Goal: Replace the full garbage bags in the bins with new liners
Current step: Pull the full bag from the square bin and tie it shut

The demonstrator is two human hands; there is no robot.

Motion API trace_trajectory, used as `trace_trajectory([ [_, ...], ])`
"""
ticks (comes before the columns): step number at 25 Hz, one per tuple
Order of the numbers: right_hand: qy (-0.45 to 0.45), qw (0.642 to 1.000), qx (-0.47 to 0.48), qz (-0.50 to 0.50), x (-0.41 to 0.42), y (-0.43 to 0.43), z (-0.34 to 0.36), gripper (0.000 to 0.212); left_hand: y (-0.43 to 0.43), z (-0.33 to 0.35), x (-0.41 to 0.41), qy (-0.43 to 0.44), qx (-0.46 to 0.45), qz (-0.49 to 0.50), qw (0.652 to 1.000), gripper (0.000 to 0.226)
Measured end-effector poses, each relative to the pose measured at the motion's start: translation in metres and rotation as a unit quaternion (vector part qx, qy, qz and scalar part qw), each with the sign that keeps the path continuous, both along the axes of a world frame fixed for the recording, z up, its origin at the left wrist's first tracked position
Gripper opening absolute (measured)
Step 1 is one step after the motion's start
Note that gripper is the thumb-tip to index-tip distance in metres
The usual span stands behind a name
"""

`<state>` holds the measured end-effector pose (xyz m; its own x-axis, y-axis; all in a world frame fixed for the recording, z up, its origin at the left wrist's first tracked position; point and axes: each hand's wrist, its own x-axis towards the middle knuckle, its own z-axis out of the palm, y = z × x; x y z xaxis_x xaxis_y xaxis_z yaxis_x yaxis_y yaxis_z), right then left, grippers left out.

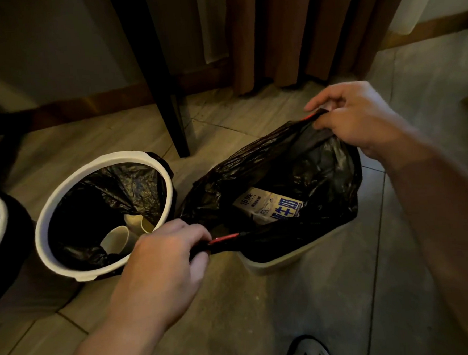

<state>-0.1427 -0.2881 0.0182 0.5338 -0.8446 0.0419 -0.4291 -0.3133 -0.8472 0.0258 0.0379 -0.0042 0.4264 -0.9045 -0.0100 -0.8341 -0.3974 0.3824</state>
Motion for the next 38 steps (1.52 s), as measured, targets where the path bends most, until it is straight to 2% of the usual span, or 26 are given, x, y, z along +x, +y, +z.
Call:
trace_trajectory([
  [3, 0.047, 0.996, 0.0, 0.071, 0.004, 0.01, 0.004, 0.021, 0.003, -0.002, -0.001, 0.006, -0.023, 0.019, 1.0, 0.016],
  [6, 0.042, 0.997, -0.03, 0.054, 0.01, 0.014, 0.007, 0.016, 0.004, -0.003, -0.001, 0.038, -0.029, 0.04, 0.998, 0.016],
  [9, 0.03, 0.997, -0.045, 0.06, 0.012, 0.015, 0.007, 0.02, 0.002, 0.001, -0.007, 0.088, -0.028, 0.029, 0.995, 0.021],
  [12, 0.051, 0.994, -0.019, 0.089, 0.014, 0.019, 0.006, 0.02, -0.002, 0.001, -0.018, 0.06, 0.017, 0.004, 0.998, 0.022],
  [14, 0.058, 0.992, -0.011, 0.108, 0.013, 0.024, 0.009, 0.021, -0.004, 0.0, -0.024, 0.059, 0.004, 0.014, 0.998, 0.02],
  [19, 0.018, 0.998, -0.004, 0.053, 0.013, 0.024, 0.013, 0.005, -0.01, 0.002, -0.028, 0.189, -0.086, 0.053, 0.977, 0.02],
  [22, 0.009, 0.999, -0.014, 0.029, 0.016, 0.025, 0.015, 0.022, -0.014, 0.003, -0.033, 0.207, -0.077, 0.05, 0.974, 0.003],
  [25, 0.006, 0.998, -0.057, 0.006, 0.016, 0.025, 0.014, 0.032, -0.015, 0.002, -0.034, 0.161, -0.1, 0.058, 0.98, 0.018],
  [29, -0.03, 0.995, -0.066, -0.061, 0.014, 0.022, 0.016, 0.017, -0.016, 0.002, -0.03, 0.21, -0.188, 0.095, 0.955, 0.011],
  [32, -0.022, 0.995, -0.06, -0.078, 0.017, 0.023, 0.017, 0.011, -0.015, 0.001, -0.032, 0.238, -0.208, 0.12, 0.941, 0.007],
  [34, -0.003, 0.997, -0.029, -0.074, 0.019, 0.024, 0.014, 0.013, -0.016, 0.001, -0.034, 0.285, -0.218, 0.138, 0.923, 0.006],
  [37, -0.002, 0.998, 0.006, -0.068, 0.017, 0.027, 0.014, 0.027, -0.02, -0.003, -0.032, 0.336, -0.233, 0.194, 0.892, 0.002],
  [38, -0.019, 0.998, 0.015, -0.062, 0.017, 0.029, 0.015, 0.029, -0.022, -0.003, -0.032, 0.353, -0.239, 0.219, 0.878, 0.009],
])
